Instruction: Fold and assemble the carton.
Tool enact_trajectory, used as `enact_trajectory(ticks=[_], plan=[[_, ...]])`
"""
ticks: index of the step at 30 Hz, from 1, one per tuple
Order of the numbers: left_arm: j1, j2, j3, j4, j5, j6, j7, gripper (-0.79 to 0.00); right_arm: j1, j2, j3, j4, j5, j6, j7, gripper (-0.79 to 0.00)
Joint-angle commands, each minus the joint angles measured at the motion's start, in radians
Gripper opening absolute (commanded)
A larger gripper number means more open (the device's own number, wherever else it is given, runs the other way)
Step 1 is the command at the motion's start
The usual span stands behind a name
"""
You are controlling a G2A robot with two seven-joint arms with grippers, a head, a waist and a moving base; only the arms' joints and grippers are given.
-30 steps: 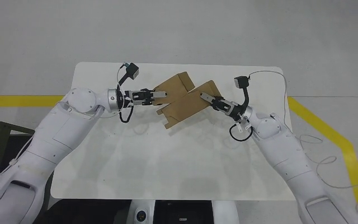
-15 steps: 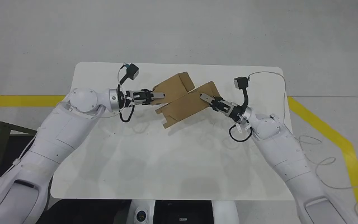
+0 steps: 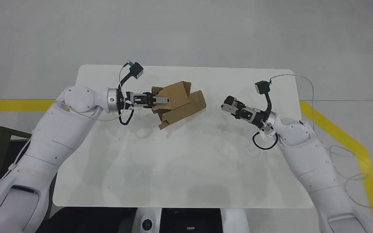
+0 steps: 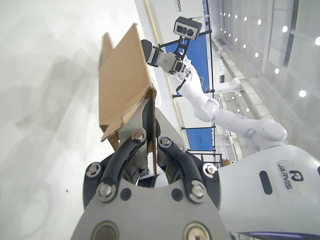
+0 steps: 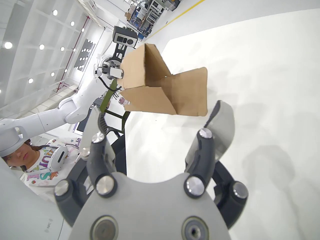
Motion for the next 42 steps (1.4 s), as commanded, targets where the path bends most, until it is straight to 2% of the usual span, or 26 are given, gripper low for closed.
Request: enact_trajectory(ticks=[1,8,12,22,42], plan=[[-0.003,0.001,-0.006,-0.002,0.012,-0.032,-0.031,-0.785,-0.01,0.007,0.015,-0.032,0.018,0.005,0.037,0.0],[-0.004,-0.001,-0.013,0.006,0.022,-0.108,-0.138,-0.785,0.023,0.0,-0.042,-0.066,0.162,-0.022,0.191,0.0],[0.001,-0.002,-0.005,-0.014,0.038,-0.106,-0.141,-0.785,0.082,-0.021,-0.113,-0.036,0.232,-0.056,0.236,0.0],[0.017,-0.001,0.003,-0.059,0.055,-0.109,-0.138,-0.785,0.197,-0.062,-0.272,0.049,0.277,-0.089,0.203,-0.043],[0.023,-0.002,-0.005,-0.076,0.017,-0.083,-0.163,-0.785,0.273,-0.07,-0.412,0.129,0.315,-0.115,0.178,-0.16]])
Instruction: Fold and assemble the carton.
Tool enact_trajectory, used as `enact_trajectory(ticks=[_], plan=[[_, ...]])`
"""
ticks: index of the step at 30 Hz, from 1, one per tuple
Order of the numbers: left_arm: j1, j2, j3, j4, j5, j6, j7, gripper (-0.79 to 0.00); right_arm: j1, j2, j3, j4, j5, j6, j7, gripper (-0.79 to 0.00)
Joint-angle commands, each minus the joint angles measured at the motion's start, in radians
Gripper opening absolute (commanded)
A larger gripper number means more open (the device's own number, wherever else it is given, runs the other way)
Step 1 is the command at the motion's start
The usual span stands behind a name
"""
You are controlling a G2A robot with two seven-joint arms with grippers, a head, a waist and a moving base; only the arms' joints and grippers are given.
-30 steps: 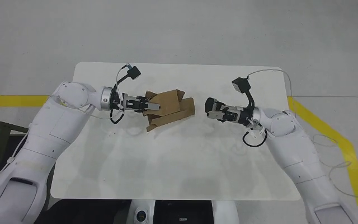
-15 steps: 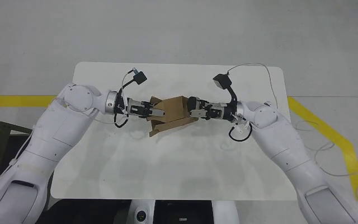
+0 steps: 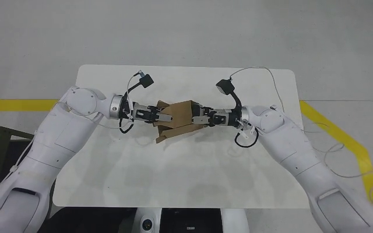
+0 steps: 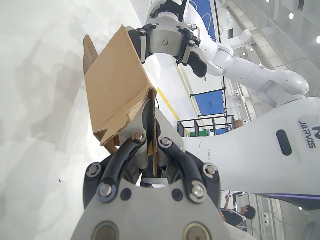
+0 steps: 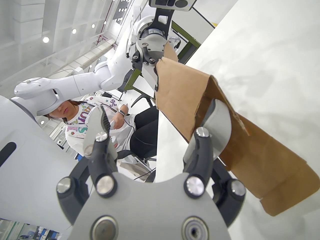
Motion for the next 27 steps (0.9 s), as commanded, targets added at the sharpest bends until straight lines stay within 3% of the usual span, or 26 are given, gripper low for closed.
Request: enact_trajectory(ticks=[1,4,8,17,27], plan=[[0.0,-0.001,0.0,0.0,-0.004,0.003,-0.003,-0.785,0.005,-0.001,-0.011,0.005,0.007,-0.002,-0.002,-0.169],[-0.001,-0.002,0.001,0.0,-0.008,0.009,-0.009,-0.785,0.015,-0.002,-0.031,0.016,0.019,-0.005,-0.005,-0.215],[0.001,-0.002,0.003,-0.006,-0.008,0.011,-0.011,-0.785,0.03,-0.005,-0.061,0.027,0.039,-0.006,-0.005,-0.394],[0.004,0.0,0.008,-0.013,-0.006,0.015,-0.015,-0.785,0.065,-0.007,-0.131,0.051,0.089,0.002,0.003,-0.44],[0.006,0.007,0.017,-0.046,-0.01,0.019,-0.019,-0.785,0.11,-0.019,-0.212,0.079,0.129,-0.001,-0.001,-0.542]])
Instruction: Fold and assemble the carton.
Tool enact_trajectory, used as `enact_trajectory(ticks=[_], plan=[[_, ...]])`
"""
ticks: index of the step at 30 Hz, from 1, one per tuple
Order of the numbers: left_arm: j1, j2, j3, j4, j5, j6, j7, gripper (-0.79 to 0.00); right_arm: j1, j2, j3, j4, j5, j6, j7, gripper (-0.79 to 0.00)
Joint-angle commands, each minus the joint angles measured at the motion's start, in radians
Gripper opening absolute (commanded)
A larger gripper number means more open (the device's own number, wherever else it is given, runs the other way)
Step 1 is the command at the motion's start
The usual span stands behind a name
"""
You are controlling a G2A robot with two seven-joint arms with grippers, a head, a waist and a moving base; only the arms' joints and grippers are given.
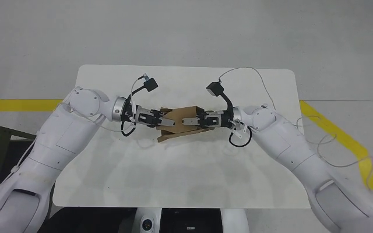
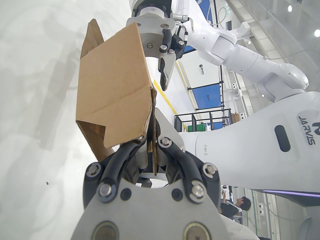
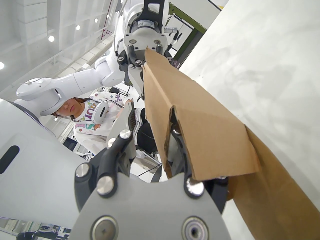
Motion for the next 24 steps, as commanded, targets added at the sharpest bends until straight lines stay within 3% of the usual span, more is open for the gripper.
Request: enact_trajectory(ticks=[1,3,9,10,11,12,13,14,24], plan=[[-0.001,0.002,0.001,-0.002,-0.001,0.001,-0.001,-0.785,0.007,-0.002,-0.014,0.003,0.007,-0.001,-0.001,-0.551],[-0.001,0.003,0.003,-0.005,-0.001,0.001,-0.001,-0.785,0.014,-0.004,-0.027,0.008,0.013,-0.006,-0.005,-0.585],[-0.004,0.007,0.007,-0.005,0.0,0.0,0.0,-0.785,0.031,-0.009,-0.062,0.013,0.03,-0.018,-0.018,-0.785],[-0.005,0.008,0.008,-0.005,0.0,-0.001,0.001,-0.782,0.034,-0.01,-0.068,0.015,0.033,-0.021,-0.02,-0.785],[-0.005,0.009,0.008,-0.005,0.0,-0.001,0.001,-0.69,0.036,-0.01,-0.072,0.018,0.036,-0.022,-0.022,-0.785],[-0.005,0.009,0.008,-0.003,-0.001,-0.002,0.002,-0.548,0.038,-0.01,-0.077,0.019,0.039,-0.024,-0.024,-0.785],[-0.006,0.01,0.008,-0.002,-0.001,-0.002,0.002,-0.212,0.04,-0.01,-0.081,0.021,0.042,-0.026,-0.026,-0.785],[-0.006,0.011,0.007,0.0,-0.003,-0.004,0.004,0.0,0.043,-0.01,-0.085,0.024,0.043,-0.029,-0.029,-0.785],[-0.001,0.018,-0.028,0.018,-0.122,0.03,-0.03,0.0,0.06,-0.009,-0.106,0.057,0.04,-0.063,-0.063,-0.785]])
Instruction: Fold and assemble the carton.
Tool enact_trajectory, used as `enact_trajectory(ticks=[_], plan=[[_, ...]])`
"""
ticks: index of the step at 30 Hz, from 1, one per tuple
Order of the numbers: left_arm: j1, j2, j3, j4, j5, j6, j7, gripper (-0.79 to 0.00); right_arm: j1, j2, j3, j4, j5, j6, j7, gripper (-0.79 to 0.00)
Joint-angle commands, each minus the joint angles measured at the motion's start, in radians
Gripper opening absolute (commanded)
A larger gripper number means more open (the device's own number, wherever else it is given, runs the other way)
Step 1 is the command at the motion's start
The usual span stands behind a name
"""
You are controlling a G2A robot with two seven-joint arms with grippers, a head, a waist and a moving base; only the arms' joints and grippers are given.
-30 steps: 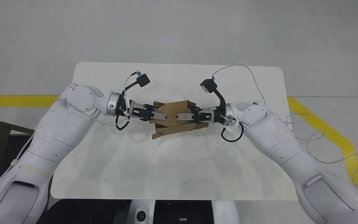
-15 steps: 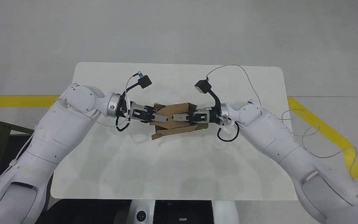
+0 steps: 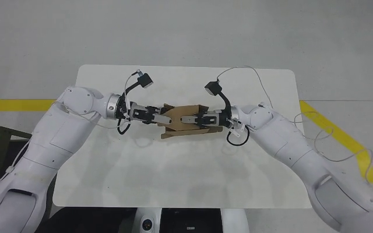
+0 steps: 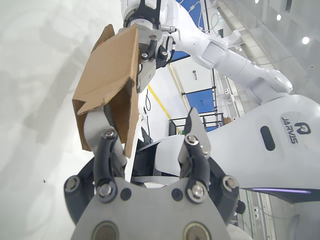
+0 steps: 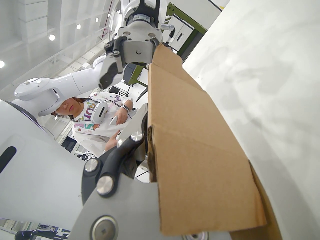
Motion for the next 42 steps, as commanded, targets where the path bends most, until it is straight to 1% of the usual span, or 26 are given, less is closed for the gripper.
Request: enact_trajectory(ticks=[1,7,12,25,32,37,42], plan=[[0.004,0.002,-0.01,-0.002,-0.028,0.012,-0.012,0.0,0.002,-0.001,-0.003,0.005,-0.002,-0.004,-0.004,-0.785],[0.024,0.007,-0.05,-0.02,-0.149,0.067,-0.066,0.0,0.008,-0.005,-0.015,0.018,-0.007,-0.012,-0.012,-0.785],[0.037,0.006,-0.077,-0.046,-0.236,0.109,-0.109,0.0,0.016,-0.015,-0.019,0.029,-0.012,-0.026,-0.026,-0.785],[0.045,-0.021,-0.055,-0.102,-0.177,0.121,-0.044,0.0,0.032,-0.048,-0.038,0.042,-0.03,-0.048,-0.048,-0.785],[0.042,-0.033,-0.05,-0.103,-0.136,0.116,-0.024,0.0,0.036,-0.062,-0.043,0.056,-0.035,-0.054,-0.054,-0.785],[0.043,-0.034,-0.075,-0.083,-0.143,0.119,-0.027,0.0,0.033,-0.057,-0.03,0.08,-0.039,-0.065,-0.065,-0.785],[0.048,-0.029,-0.117,-0.053,-0.145,0.116,-0.039,0.0,0.025,-0.034,-0.002,0.088,-0.058,-0.072,-0.073,-0.785]])
